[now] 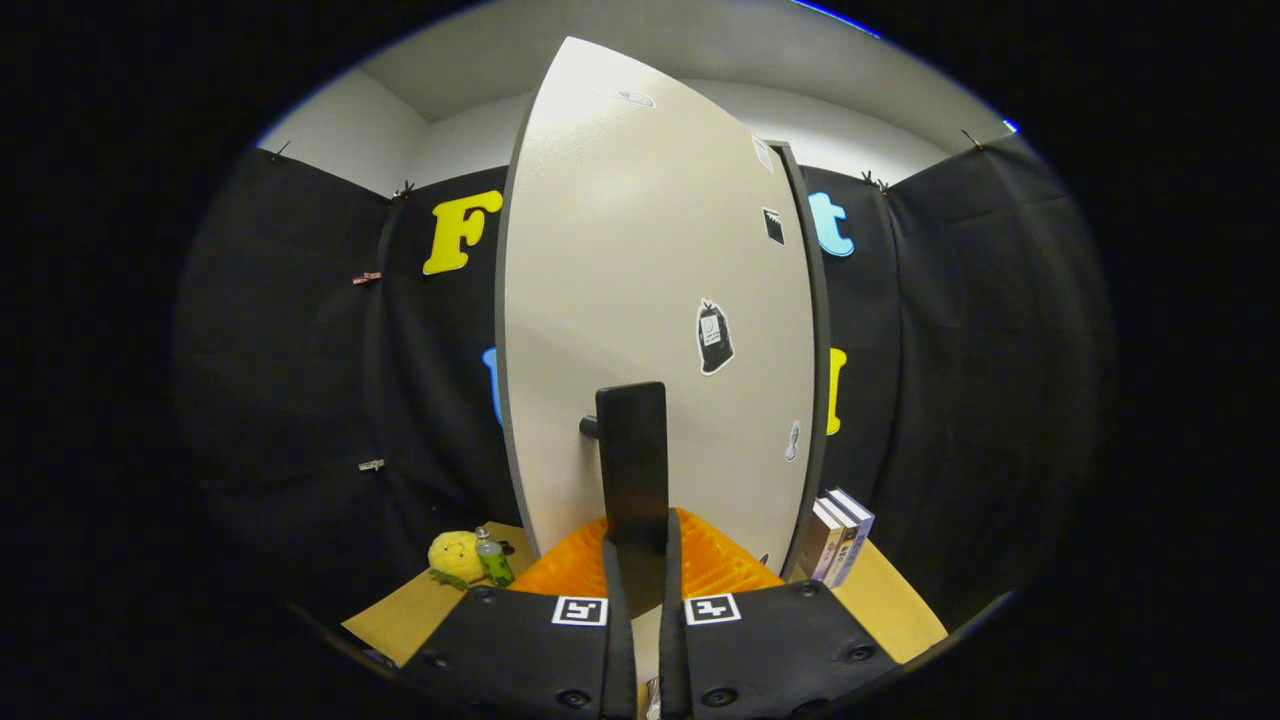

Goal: Open the shoe cabinet door, grab the shoes and put them into the shoe cabinet, then close the shoe cabinet door.

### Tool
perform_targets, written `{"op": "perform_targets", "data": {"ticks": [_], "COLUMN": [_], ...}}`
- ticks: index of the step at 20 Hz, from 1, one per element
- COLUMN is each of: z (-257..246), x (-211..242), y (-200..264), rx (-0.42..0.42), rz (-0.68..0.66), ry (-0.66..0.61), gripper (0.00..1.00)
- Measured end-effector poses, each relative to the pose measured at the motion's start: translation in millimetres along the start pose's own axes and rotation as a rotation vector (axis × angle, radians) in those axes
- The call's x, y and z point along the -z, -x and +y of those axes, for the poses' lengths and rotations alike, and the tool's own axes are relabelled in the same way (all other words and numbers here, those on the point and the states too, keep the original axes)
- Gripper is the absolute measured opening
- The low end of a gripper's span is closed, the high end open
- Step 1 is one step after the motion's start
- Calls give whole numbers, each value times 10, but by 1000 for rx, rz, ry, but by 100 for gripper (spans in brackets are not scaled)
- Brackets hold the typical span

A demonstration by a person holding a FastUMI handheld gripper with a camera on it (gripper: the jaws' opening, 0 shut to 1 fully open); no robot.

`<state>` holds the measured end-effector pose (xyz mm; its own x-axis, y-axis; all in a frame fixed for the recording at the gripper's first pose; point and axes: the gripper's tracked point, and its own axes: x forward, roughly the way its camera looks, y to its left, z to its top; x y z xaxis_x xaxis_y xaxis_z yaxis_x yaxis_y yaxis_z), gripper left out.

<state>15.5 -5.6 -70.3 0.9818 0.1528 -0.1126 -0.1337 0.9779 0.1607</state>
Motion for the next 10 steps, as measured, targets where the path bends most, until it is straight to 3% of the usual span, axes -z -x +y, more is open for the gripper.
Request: {"op": "perform_targets", "data": {"ticks": [10], "z": [-917], "x": [-12], "y": [497], "rx": [126], "rz": [-3], "ry": [-4], "gripper": [12]}}
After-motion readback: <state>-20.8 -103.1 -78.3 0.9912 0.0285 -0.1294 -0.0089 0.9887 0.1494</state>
